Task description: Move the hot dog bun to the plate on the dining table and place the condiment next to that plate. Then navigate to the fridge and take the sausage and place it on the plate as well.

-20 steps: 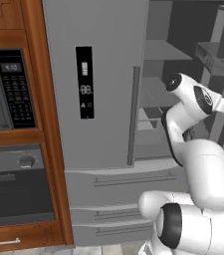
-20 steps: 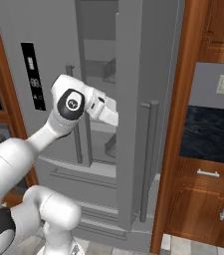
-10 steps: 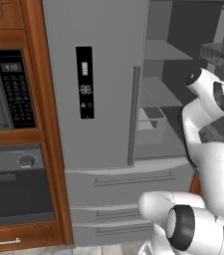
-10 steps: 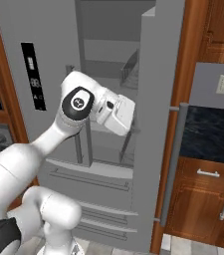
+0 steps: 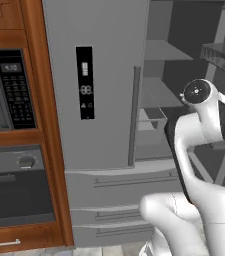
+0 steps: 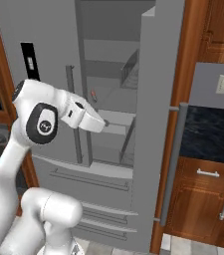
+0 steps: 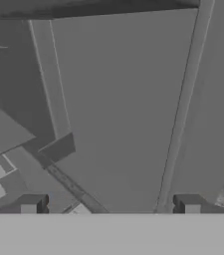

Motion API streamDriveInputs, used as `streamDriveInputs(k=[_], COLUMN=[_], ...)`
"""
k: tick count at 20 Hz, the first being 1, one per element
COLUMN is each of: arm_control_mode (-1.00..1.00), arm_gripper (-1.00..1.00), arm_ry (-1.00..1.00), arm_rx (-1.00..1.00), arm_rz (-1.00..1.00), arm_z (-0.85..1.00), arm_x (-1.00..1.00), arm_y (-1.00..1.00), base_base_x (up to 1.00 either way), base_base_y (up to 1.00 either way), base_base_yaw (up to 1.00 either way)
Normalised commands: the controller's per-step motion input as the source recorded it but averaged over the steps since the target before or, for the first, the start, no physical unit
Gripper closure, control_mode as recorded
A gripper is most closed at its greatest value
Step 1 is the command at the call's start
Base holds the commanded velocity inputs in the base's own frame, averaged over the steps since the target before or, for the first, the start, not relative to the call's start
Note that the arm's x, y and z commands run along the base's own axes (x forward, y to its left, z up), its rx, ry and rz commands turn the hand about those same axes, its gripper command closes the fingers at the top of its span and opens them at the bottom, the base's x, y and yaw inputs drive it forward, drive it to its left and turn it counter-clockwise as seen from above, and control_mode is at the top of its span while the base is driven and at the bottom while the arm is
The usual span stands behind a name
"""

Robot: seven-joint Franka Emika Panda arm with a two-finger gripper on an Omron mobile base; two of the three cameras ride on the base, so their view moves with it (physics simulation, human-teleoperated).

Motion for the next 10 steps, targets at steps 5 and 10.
streamDriveInputs(k=[5,10], arm_control_mode=[-1.0,-1.0], arm_gripper=[-1.0,-1.0], arm_ry=[0.09,0.1], arm_rx=[0.01,0.01], arm_rz=[0.7,0.49], arm_z=[0.0,0.0], arm_x=[0.0,0.0], arm_y=[0.97,1.0], base_base_x=[0.0,0.0], base_base_y=[0.0,0.0], base_base_yaw=[0.0,0.0])
